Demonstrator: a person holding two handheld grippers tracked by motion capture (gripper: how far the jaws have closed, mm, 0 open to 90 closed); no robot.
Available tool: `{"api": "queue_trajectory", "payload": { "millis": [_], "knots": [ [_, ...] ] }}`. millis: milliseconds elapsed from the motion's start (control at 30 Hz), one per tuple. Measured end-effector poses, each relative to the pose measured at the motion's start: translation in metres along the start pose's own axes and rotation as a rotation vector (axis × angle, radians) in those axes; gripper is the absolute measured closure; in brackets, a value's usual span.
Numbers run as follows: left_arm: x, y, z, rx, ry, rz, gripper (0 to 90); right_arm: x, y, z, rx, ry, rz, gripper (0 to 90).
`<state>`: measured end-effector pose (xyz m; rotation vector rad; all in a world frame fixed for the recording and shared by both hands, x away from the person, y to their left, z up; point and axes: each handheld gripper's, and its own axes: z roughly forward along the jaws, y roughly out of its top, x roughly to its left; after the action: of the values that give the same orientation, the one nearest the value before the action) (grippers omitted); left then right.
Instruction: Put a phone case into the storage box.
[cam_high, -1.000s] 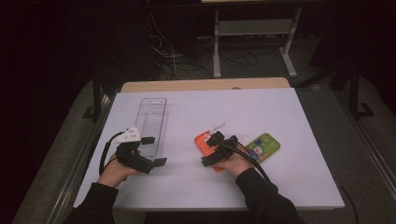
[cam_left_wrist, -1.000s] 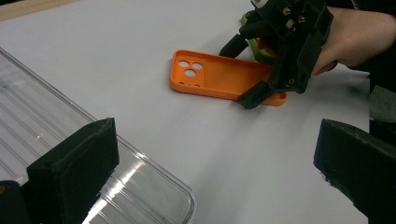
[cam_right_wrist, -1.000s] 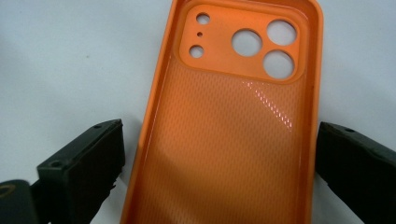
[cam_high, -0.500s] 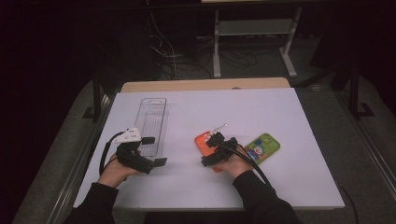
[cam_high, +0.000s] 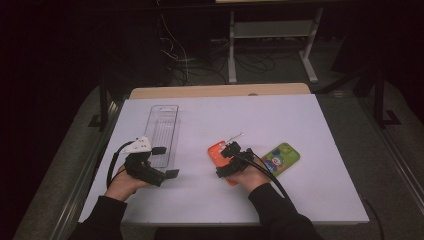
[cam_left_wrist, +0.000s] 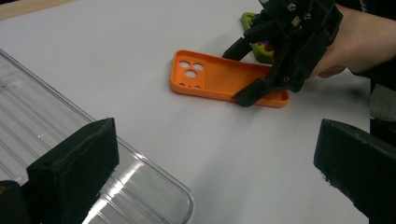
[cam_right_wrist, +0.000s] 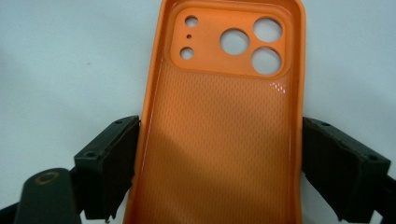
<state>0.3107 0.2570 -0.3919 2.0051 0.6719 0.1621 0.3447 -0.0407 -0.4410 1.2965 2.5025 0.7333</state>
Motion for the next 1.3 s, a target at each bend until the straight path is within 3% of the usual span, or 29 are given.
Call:
{"api": "queue_trajectory", "payload": {
  "millis": [200, 300, 600, 1000, 1300],
  "knots": [
    [0.001, 0.000, -0.001, 0.002, 0.001, 0.005, 0.0, -0.003, 0.001, -0.002, 0.006, 0.025, -0.001, 14.8],
    [0.001, 0.000, -0.001, 0.002, 0.001, 0.005, 0.0, -0.006, 0.002, -0.004, 0.006, 0.027, -0.039, 14.8],
    [0.001, 0.000, -0.001, -0.004, -0.002, -0.003, 0.0, -0.015, 0.006, -0.017, -0.002, 0.081, -0.075, 14.6],
    [0.004, 0.013, 0.001, 0.016, -0.032, 0.006, 0.0, -0.055, 0.010, -0.049, -0.040, 0.137, -0.163, 14.6],
    [0.007, 0.031, 0.007, 0.020, -0.059, 0.031, 0.0, -0.072, 0.010, -0.066, -0.043, 0.151, -0.219, 14.6]
  ]
}}
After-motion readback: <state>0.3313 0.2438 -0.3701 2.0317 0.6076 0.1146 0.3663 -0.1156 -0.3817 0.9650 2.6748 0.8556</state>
